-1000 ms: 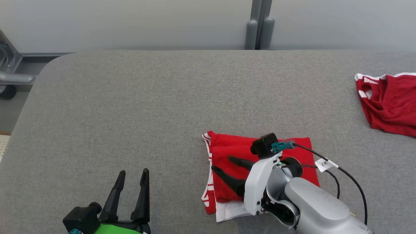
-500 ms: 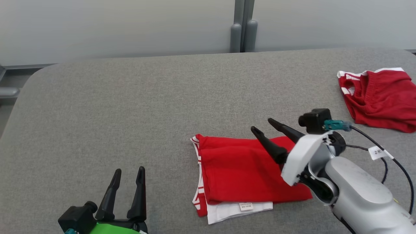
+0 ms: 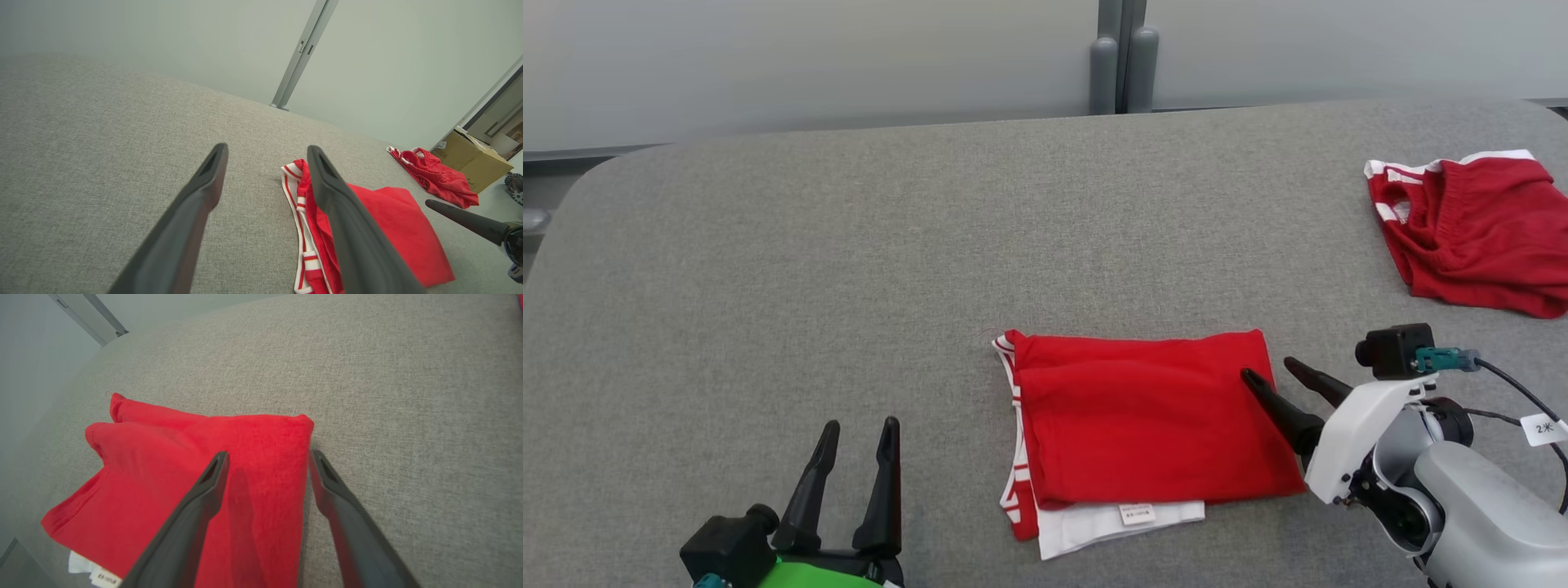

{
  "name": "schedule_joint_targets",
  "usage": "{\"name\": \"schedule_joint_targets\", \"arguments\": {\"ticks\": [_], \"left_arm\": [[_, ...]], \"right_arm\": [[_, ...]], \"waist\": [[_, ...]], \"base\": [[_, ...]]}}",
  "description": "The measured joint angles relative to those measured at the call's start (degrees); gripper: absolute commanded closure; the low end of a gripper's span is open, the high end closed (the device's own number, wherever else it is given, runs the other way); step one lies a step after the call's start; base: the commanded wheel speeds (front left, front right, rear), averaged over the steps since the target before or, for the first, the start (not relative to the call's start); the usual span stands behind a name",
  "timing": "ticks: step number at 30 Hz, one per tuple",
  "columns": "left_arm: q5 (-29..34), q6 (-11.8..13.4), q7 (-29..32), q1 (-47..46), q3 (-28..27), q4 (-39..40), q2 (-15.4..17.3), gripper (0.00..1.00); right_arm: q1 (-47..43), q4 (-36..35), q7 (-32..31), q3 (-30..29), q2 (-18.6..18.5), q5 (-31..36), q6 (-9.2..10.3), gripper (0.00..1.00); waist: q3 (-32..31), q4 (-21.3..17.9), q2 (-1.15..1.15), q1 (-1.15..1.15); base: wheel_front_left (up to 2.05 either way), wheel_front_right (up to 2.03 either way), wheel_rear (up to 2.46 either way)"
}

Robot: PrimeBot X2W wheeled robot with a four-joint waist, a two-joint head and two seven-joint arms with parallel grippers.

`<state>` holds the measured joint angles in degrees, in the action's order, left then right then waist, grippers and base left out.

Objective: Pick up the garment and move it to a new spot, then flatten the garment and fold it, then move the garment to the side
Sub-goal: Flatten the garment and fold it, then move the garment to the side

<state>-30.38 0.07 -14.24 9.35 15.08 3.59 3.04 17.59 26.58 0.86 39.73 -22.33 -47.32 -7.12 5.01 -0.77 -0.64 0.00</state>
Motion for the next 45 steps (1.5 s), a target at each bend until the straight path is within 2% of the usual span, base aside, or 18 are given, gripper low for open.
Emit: {"name": "schedule_joint_targets", "arguments": {"ticks": [6, 26, 27, 28, 29, 32, 40, 45], "left_arm": [[0.44, -0.04, 0.02, -0.09, 0.55, -0.63, 0.0, 0.0], [0.43, -0.05, 0.02, -0.1, 0.13, -1.09, 0.09, 0.0], [0.43, -0.05, 0.02, -0.1, 0.13, -1.09, 0.09, 0.0], [0.43, -0.05, 0.02, -0.1, 0.13, -1.09, 0.09, 0.0], [0.43, -0.05, 0.02, -0.1, 0.13, -1.09, 0.09, 0.0], [0.43, -0.05, 0.02, -0.13, 0.13, -1.09, 0.1, 0.0], [0.43, 0.0, 0.01, -0.2, -0.67, -1.14, 0.1, 0.0], [0.42, 0.01, 0.01, -0.23, -0.83, -1.12, 0.09, 0.0]], "right_arm": [[-0.64, 1.22, -0.48, 0.13, -1.32, -1.67, 0.0, 0.0], [-1.57, 3.5, -3.69, 2.68, -0.43, -9.85, 0.0, 0.01], [-1.57, 3.5, -3.69, 2.68, -0.43, -9.85, 0.0, 0.3], [-1.48, 3.5, -3.69, 2.77, -0.36, -10.09, 0.0, 0.55], [-1.33, 3.45, -3.68, 2.88, -0.35, -10.32, 0.0, 0.68], [-0.49, 3.28, -3.52, 3.26, -0.41, -10.33, 0.0, 1.0], [3.1, 1.49, -2.83, 4.2, -1.74, -10.48, 0.0, 1.0], [5.87, 0.69, -2.38, 4.09, -4.1, -10.48, 0.0, 1.0]], "waist": [[0.48, 1.41, 0.0, 0.0], [1.0, 3.77, 0.0, 0.0], [1.0, 3.77, 0.0, 0.0], [1.09, 3.79, 0.0, 0.0], [1.19, 3.8, 0.0, 0.0], [1.45, 3.83, 0.0, 0.0], [1.65, 3.11, 0.0, 0.0], [1.44, 1.78, 0.0, 0.0]], "base": [[0.0, 0.0, 0.0], [0.0, 0.0, 0.0], [0.0, 0.0, 0.0], [0.0, 0.0, 0.0], [0.0, 0.0, 0.0], [0.0, 0.0, 0.0], [0.0, 0.0, 0.0], [0.0, 0.0, 0.0]]}}
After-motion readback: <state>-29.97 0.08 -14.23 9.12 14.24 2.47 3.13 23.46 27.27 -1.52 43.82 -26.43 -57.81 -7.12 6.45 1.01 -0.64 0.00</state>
